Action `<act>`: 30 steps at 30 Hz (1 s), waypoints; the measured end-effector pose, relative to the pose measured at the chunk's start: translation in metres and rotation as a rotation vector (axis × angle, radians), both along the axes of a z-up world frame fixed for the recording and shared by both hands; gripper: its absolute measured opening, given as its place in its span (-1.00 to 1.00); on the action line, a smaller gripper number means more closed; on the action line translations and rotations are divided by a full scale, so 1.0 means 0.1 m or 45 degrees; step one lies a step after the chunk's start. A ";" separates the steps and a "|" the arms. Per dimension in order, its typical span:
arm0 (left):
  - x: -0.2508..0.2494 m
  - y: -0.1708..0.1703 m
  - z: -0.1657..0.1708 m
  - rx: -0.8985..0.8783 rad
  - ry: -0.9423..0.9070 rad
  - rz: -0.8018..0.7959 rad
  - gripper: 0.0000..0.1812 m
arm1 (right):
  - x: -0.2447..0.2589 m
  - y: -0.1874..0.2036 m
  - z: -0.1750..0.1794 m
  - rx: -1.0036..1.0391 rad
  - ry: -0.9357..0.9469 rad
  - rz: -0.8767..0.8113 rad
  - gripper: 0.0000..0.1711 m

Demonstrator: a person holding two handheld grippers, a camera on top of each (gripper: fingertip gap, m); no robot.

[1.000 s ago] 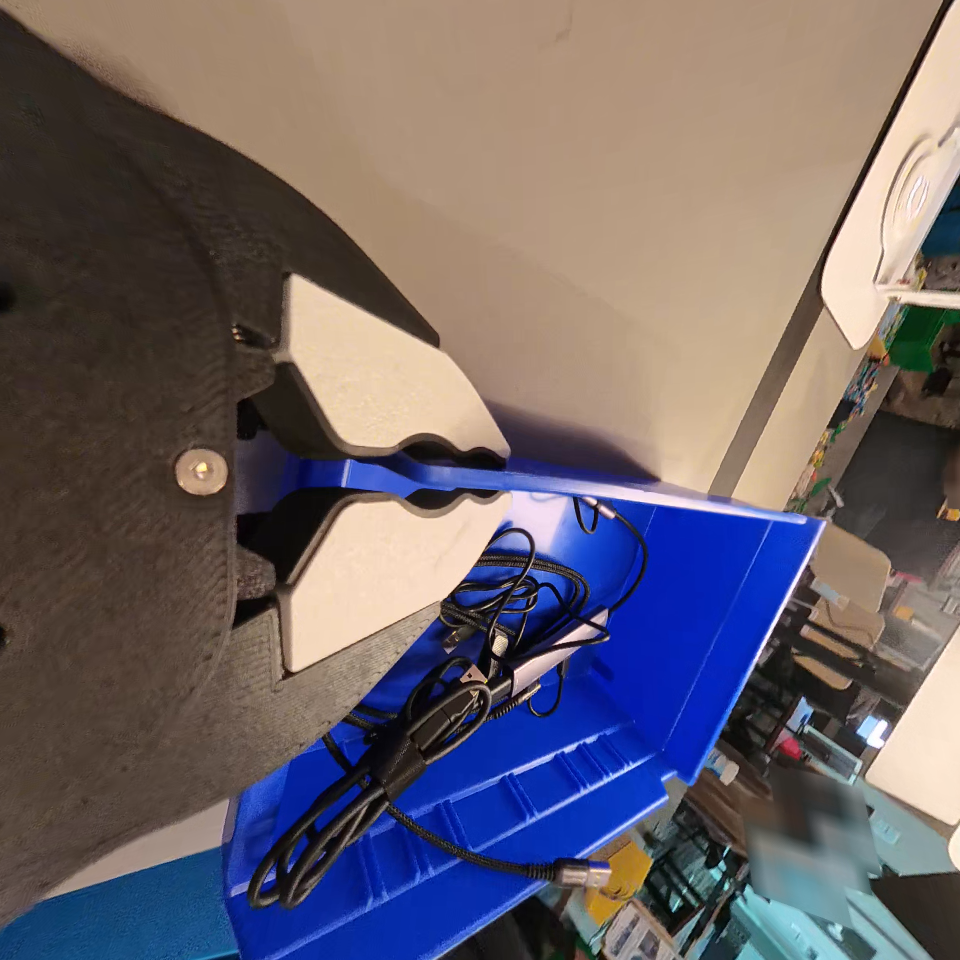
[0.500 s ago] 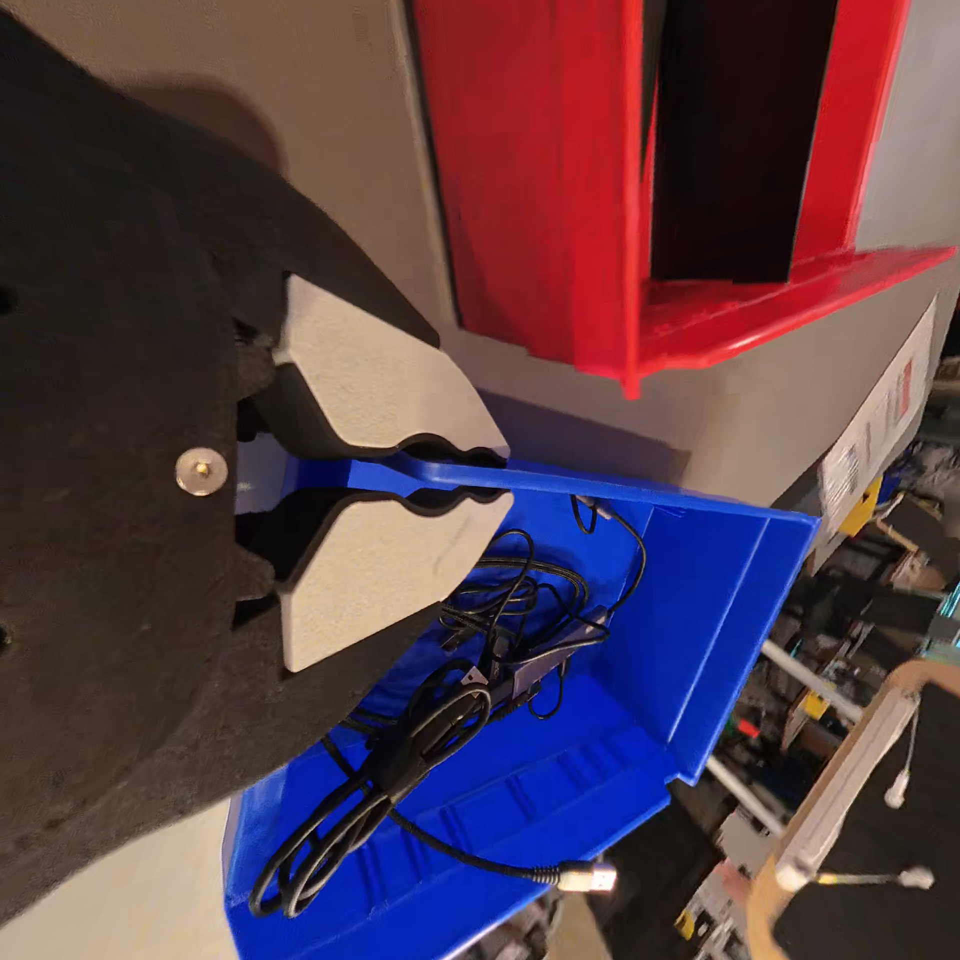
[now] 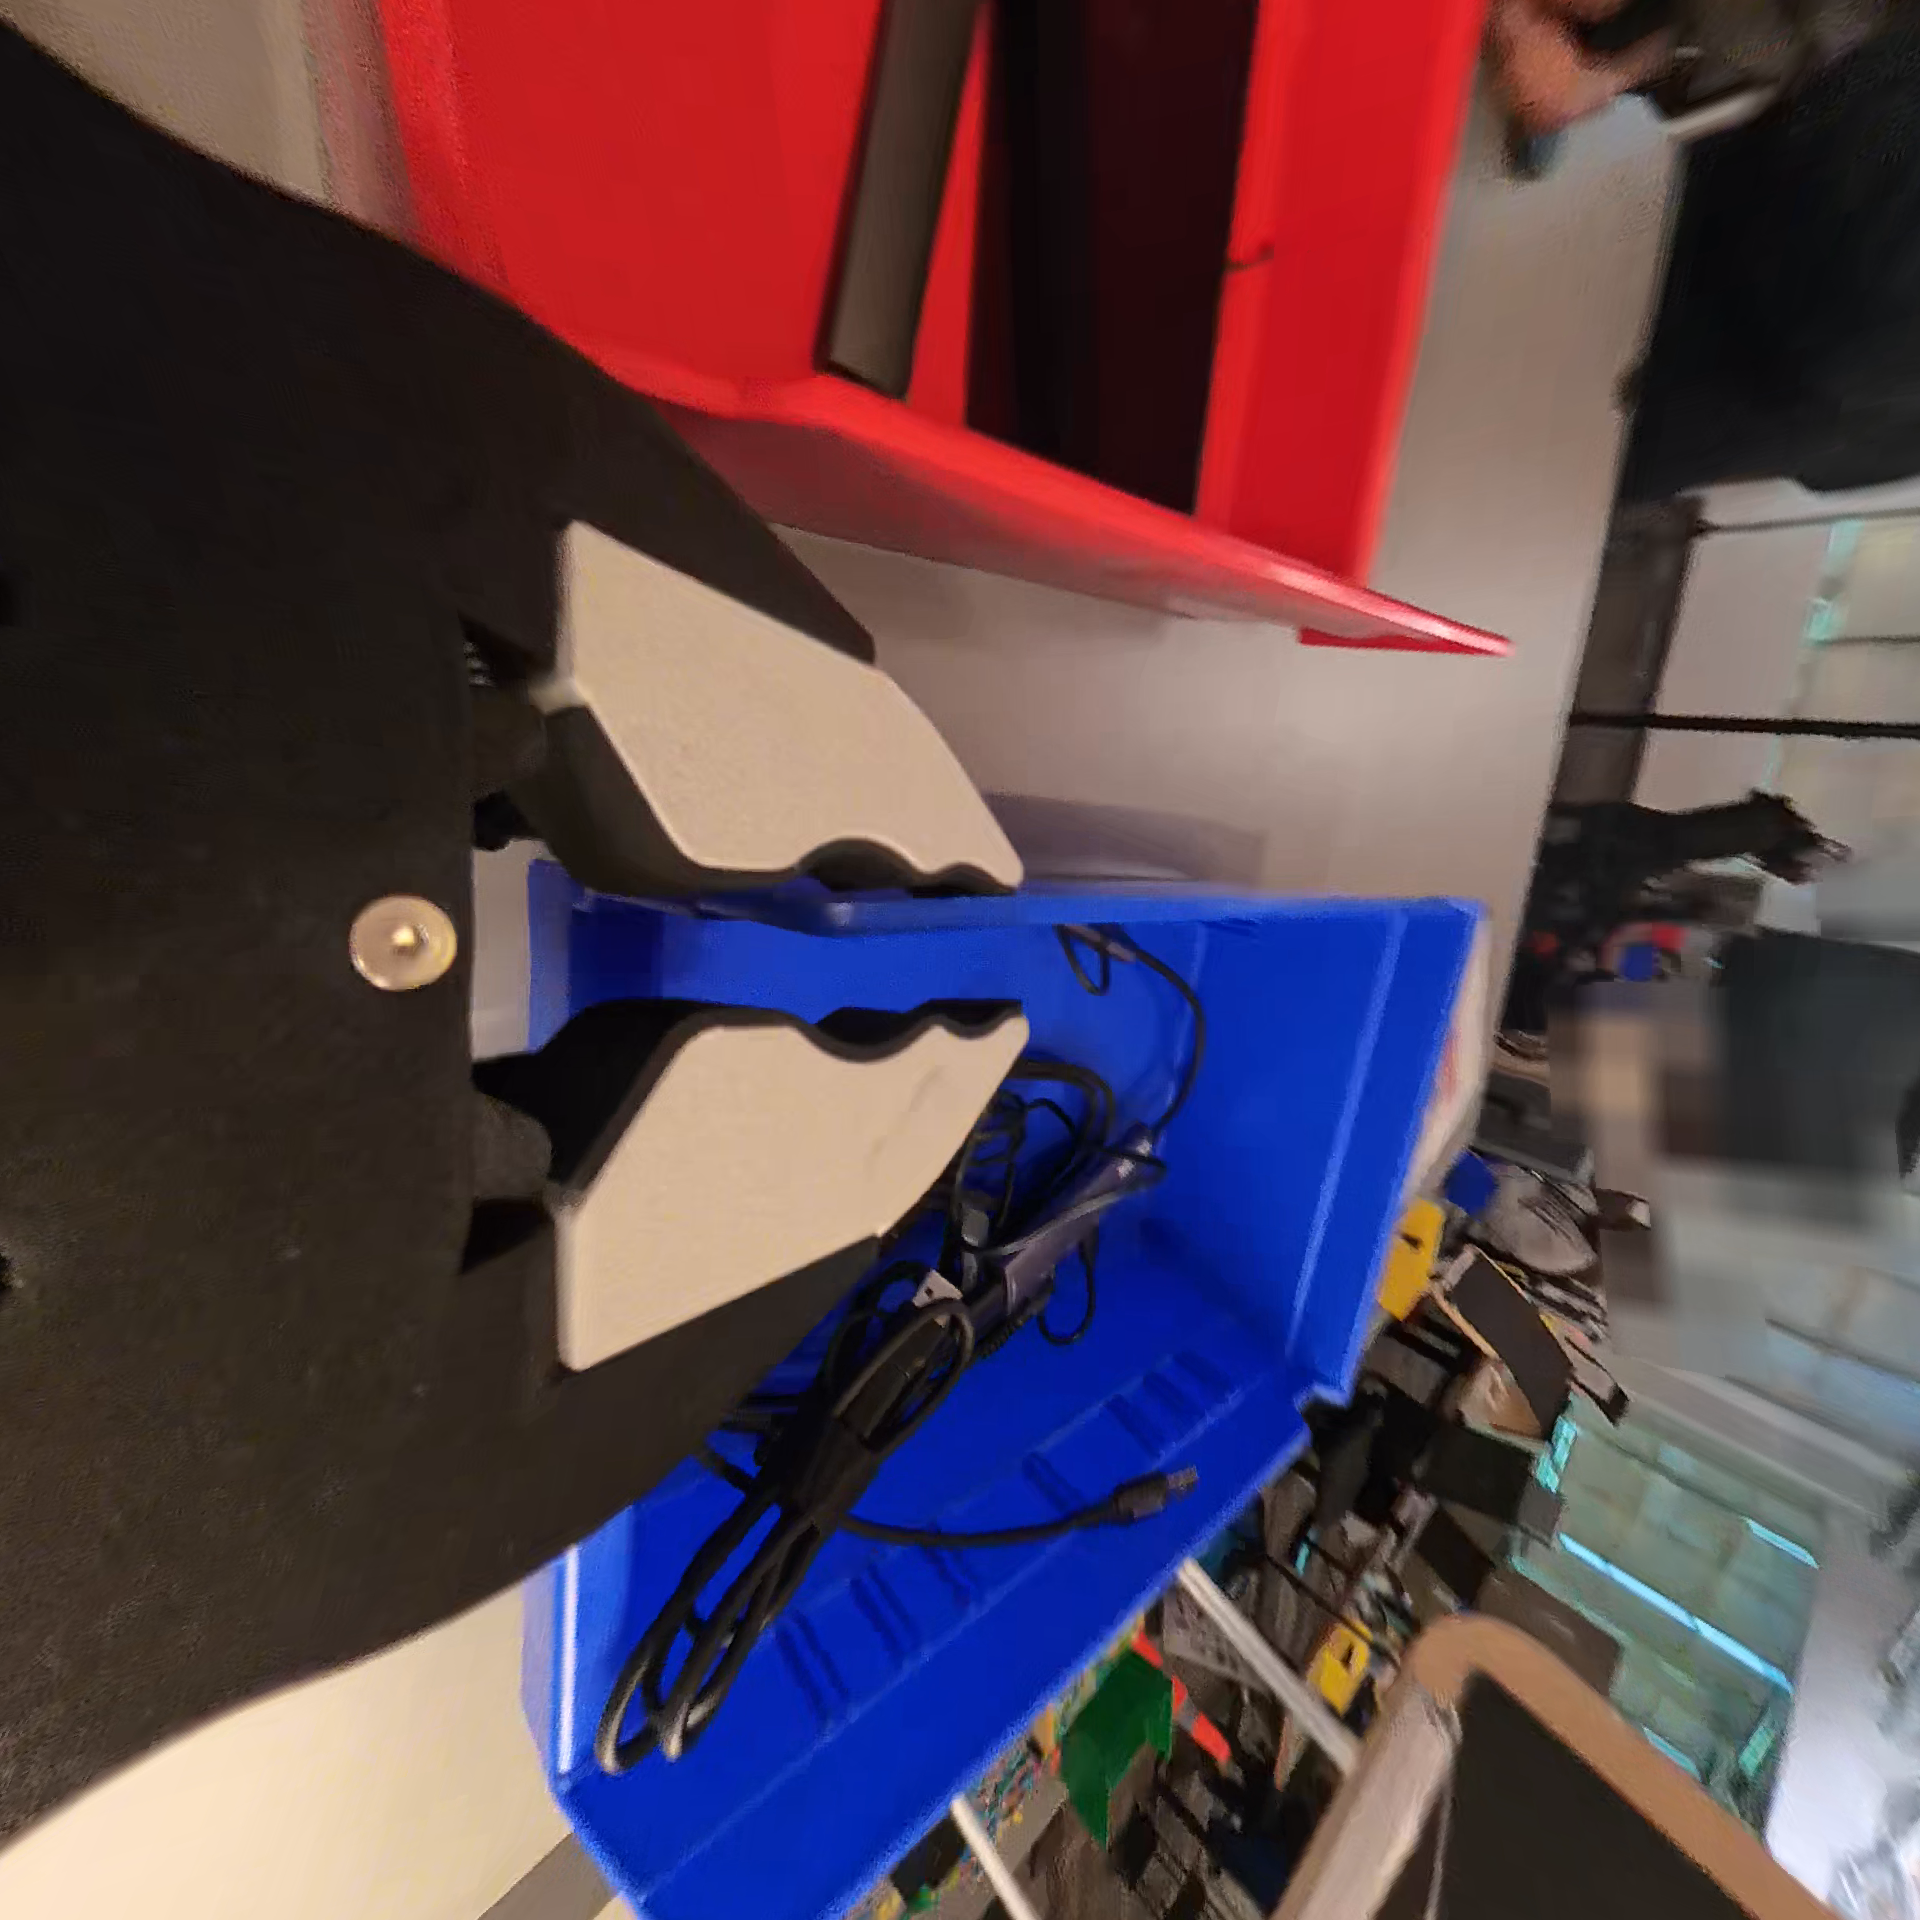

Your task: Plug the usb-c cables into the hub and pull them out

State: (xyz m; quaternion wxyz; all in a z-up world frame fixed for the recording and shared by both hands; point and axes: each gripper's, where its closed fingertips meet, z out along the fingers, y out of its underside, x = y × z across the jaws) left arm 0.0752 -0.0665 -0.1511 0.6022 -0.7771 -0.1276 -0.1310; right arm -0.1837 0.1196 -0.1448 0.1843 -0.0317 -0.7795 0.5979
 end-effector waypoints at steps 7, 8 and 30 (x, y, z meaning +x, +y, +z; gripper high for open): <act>-0.18 -0.28 0.67 0.245 0.062 0.177 -0.67 | -0.26 0.75 0.63 -0.180 0.096 -0.493 -0.64; -0.34 -0.34 0.72 0.232 0.081 0.253 -0.67 | -0.24 0.89 0.72 -0.218 0.060 -0.552 -0.65; -3.78 -0.06 -0.07 -0.375 -0.325 1.047 -0.77 | 1.51 0.62 -0.07 0.154 -0.959 -0.673 -0.65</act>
